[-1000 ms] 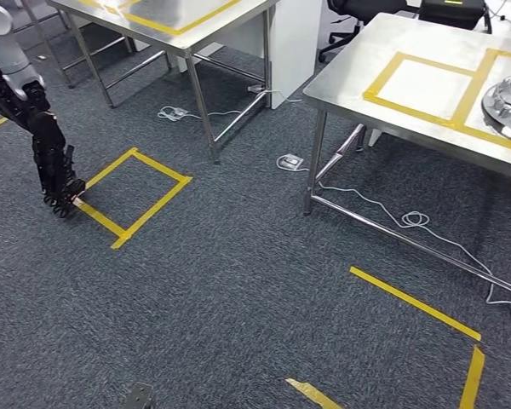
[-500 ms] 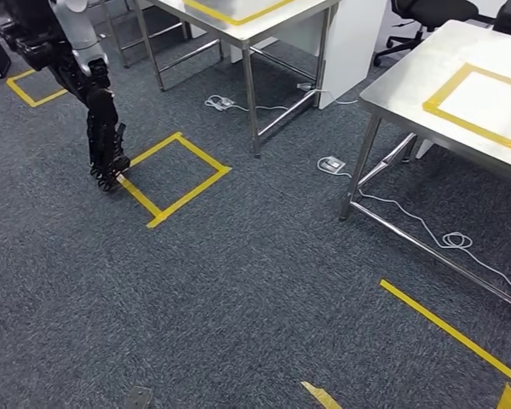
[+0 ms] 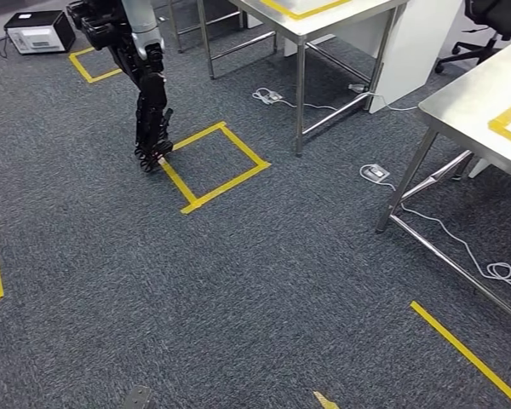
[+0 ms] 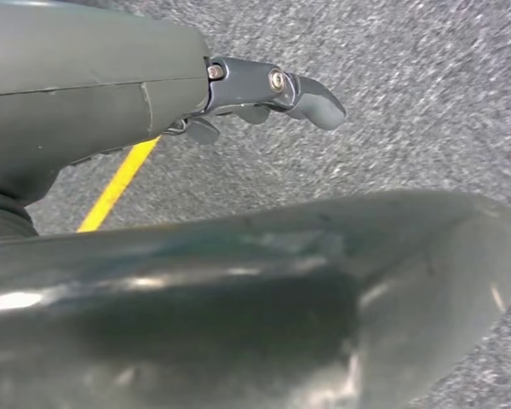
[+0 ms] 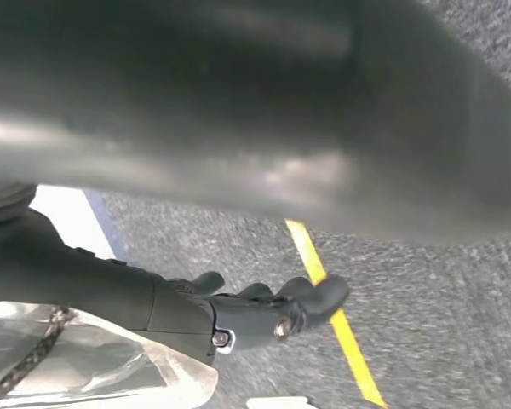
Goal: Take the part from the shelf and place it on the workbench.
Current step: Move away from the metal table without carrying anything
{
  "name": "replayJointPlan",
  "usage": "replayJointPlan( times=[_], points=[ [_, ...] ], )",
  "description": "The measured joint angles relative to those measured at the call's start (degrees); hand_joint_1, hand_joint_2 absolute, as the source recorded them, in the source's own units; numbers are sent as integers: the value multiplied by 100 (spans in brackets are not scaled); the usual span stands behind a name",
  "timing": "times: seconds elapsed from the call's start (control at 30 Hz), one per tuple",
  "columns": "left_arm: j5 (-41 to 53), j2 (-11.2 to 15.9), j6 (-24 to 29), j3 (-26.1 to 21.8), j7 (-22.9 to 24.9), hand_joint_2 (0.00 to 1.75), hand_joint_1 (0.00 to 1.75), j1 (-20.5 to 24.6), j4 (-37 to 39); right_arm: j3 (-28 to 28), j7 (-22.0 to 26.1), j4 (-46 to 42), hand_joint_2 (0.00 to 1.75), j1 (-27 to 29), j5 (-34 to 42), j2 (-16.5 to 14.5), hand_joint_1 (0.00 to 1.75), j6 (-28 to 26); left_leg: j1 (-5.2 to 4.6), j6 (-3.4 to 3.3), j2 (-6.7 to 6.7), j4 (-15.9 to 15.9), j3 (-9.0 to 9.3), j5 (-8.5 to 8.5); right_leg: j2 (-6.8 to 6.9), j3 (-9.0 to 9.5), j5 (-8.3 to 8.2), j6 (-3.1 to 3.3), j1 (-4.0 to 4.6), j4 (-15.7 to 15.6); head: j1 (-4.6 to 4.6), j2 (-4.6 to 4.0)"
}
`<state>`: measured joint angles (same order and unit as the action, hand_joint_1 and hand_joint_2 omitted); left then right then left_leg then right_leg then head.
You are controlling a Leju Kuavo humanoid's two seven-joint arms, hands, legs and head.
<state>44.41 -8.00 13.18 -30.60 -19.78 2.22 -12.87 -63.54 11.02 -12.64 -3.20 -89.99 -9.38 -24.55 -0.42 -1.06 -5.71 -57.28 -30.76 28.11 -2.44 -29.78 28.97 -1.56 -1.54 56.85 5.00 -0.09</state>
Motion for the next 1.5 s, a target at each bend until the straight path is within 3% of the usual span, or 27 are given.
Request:
replayJointPlan(
  times=[0.07,0.13,0.2,0.23,0.27,0.33,0.37,0.43,0.63,0.67,0.7,0.8,0.83,0.87,0.93,0.97,1.03,1.07,1.1,1.17,1.23,1.27,1.3,1.33,1.4,1.43,1.5],
  points=[
    [0,7,3,-9,-8,0,0,0,0,8,8,1,0,5,-1,-4,0,-3,7,60,221,-366,-167,195,125,38,15,67,-15,-16,32,0],
    [2,4,5,-11,-21,0,0,18,0,11,13,1,0,17,2,-3,0,-8,33,117,438,-1135,-568,520,276,72,58,113,-4,-17,61,0],
    [9,4,7,-15,-31,0,0,8,0,11,13,1,0,23,2,-2,0,-8,68,146,486,-1647,-866,615,422,89,106,120,2,-16,62,0],
    [13,5,9,-16,-35,0,0,-6,0,11,13,1,0,23,2,-3,0,-7,80,149,500,-1603,-867,506,488,105,134,113,0,-16,62,0],
    [16,6,12,-17,-38,0,0,-18,0,12,14,1,0,23,2,-3,0,-7,87,144,532,-1348,-760,318,548,130,163,100,-2,-17,64,0],
    [25,7,20,-20,-46,0,0,-17,0,15,15,1,0,22,2,-4,0,-6,65,107,727,-586,-402,-17,661,207,230,49,5,-16,65,0],
    [31,7,22,-21,-49,0,0,-9,0,17,15,1,0,21,2,-4,0,-6,43,90,835,-307,-268,-85,699,235,258,21,16,-14,65,0],
    [39,7,24,-22,-50,0,0,4,0,18,15,1,0,22,2,-4,0,-6,6,75,957,-114,-179,-63,733,259,291,-15,38,-9,64,0],
    [43,7,27,-22,-52,0,0,11,0,18,15,1,0,21,1,-4,0,-6,10,54,908,-120,-181,-69,759,265,306,-35,38,-13,55,0],
    [47,7,31,-22,-54,0,0,5,0,19,15,1,0,12,2,-4,0,-6,4,35,868,-123,-189,-65,792,283,308,-55,32,-34,50,0],
    [52,8,39,-30,-58,0,0,-5,0,20,17,1,0,-2,2,-4,0,-6,12,-17,785,-90,-174,-78,690,240,400,-92,24,100,32,0],
    [65,8,55,-66,-66,0,0,-17,0,22,23,6,0,2,2,-4,0,-3,15,-180,435,16,-97,-85,278,-502,854,-172,10,1414,-4,0],
    [67,7,52,-71,-66,0,0,-18,0,22,22,8,0,15,2,-4,0,-2,5,-187,345,16,-76,-65,255,-694,801,-166,11,1616,-3,0],
    [68,7,51,-73,-66,0,0,-23,0,22,21,8,0,19,2,-3,0,-2,2,-180,276,15,-47,-46,239,-683,584,-156,12,1428,-3,0],
    [68,4,49,-75,-66,0,0,-27,0,23,19,8,0,20,3,-2,0,-2,-5,-141,156,7,10,0,76,-458,99,-126,9,706,-4,0],
    [68,3,48,-76,-66,0,0,-19,0,23,19,8,0,20,3,-3,0,-2,-9,-112,98,-6,20,26,-17,-318,-19,-108,2,382,-4,0],
    [68,1,45,-78,-67,0,0,-8,0,26,19,8,0,17,4,-4,0,-1,-6,-45,2,-14,3,47,-120,-166,-32,-65,5,94,0,0],
    [68,1,46,-80,-67,0,0,-13,0,26,17,8,0,13,5,-4,0,-1,7,-12,-45,-11,-7,47,-81,-127,-17,-40,8,52,1,0],
    [68,4,48,-83,-68,0,0,-23,0,27,15,9,0,10,5,-6,0,-1,18,17,-47,-16,-10,52,-35,-116,-26,-10,9,42,2,0],
    [68,9,54,-87,-68,0,0,-30,0,27,13,9,0,15,4,-8,0,-1,20,75,141,-249,-104,192,79,-77,-29,53,0,8,22,0],
    [68,11,57,-87,-68,0,0,-14,1,27,13,8,0,28,4,-8,0,-1,32,131,401,-926,-435,521,223,-43,-3,106,10,-5,43,0],
    [68,11,57,-87,-68,0,0,-9,1,27,13,8,0,32,5,-7,0,-2,48,152,455,-1316,-638,676,299,-32,14,120,20,-5,44,0],
    [68,11,57,-87,-68,0,0,-12,1,27,13,8,0,31,6,-7,0,-2,62,166,478,-1590,-786,748,369,-26,32,127,28,-4,43,0],
    [68,11,57,-87,-68,0,0,-21,1,27,13,8,0,30,6,-7,0,-2,70,171,489,-1666,-836,711,435,-21,50,125,33,-4,44,0],
    [68,11,57,-87,-68,0,0,-38,2,27,13,9,0,26,5,-7,0,-2,68,147,540,-1177,-603,377,558,6,91,112,37,-5,45,0],
    [68,14,57,-87,-68,0,0,-38,1,27,13,9,0,24,4,-8,0,-1,51,112,650,-759,-389,201,614,41,112,99,40,-6,45,0],
    [68,18,61,-87,-71,0,0,-13,0,28,13,9,0,20,4,-10,0,-1,3,40,824,-166,-89,34,715,96,163,43,56,-3,40,0]
  ],
)
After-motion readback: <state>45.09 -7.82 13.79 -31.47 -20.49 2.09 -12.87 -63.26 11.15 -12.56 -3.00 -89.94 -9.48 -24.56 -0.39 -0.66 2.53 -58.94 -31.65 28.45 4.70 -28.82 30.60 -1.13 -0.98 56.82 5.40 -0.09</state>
